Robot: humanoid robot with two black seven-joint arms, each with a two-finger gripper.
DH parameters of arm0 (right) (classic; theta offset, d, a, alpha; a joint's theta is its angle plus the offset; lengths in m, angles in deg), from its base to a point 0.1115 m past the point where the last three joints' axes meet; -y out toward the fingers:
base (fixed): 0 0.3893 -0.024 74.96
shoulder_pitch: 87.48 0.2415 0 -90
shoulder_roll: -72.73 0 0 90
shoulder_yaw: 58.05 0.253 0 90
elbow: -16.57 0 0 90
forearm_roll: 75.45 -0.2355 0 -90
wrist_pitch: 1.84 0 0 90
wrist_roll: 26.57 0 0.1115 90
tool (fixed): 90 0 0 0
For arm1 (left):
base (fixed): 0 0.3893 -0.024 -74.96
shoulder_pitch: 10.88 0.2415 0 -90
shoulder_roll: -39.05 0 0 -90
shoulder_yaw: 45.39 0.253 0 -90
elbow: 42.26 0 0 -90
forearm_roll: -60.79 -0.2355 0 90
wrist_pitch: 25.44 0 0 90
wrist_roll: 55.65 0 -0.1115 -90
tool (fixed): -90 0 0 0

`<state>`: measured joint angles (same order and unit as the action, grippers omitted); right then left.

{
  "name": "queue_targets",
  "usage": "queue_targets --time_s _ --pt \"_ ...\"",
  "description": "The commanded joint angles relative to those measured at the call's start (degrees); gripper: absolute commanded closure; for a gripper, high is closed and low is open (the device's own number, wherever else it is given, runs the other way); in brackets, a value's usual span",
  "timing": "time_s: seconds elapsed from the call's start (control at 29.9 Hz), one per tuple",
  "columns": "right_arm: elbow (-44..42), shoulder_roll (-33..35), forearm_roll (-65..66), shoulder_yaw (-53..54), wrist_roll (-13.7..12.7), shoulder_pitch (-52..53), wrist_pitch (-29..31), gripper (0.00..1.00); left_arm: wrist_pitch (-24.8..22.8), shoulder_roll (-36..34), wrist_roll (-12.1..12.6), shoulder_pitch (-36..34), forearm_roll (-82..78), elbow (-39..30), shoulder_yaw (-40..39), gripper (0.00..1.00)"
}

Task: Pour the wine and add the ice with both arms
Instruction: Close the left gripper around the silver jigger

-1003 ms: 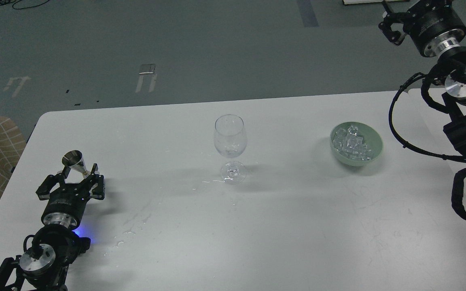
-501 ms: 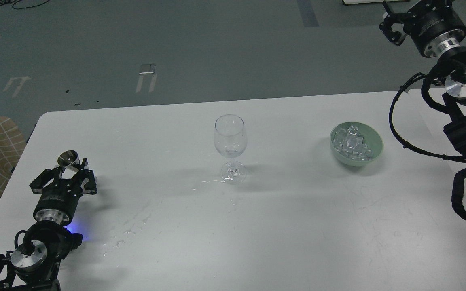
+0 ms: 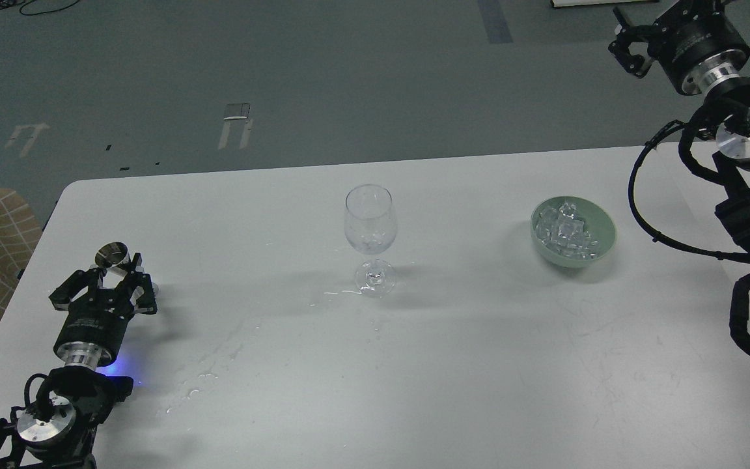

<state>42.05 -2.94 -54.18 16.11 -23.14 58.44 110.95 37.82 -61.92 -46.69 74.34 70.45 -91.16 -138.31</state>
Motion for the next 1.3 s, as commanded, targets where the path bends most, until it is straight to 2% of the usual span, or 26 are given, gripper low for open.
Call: queue_targets --time_s 0.0,0.33,0.6,1.27 --pt "0.0 0.0 -0.1 -0.4 0.0 0.5 -1.0 0.0 -1.3 0.1 0.0 -0.2 0.0 2.0 0.0 0.61" --pt "0.1 -0.1 -0.1 -0.5 0.0 0.5 -1.2 0.0 -1.3 0.1 0.1 -0.3 0.0 2.4 0.1 0.64" --pt "0.1 0.0 -0.1 -0.7 0.0 0.5 -1.2 0.0 -1.3 0.1 0.1 -0.2 -0.1 2.3 0.1 0.73" --pt "1.1 0.4 -0.1 -0.8 0.0 0.4 -1.2 0.0 -1.3 0.0 0.2 -0.2 -0.1 1.3 0.1 0.8"
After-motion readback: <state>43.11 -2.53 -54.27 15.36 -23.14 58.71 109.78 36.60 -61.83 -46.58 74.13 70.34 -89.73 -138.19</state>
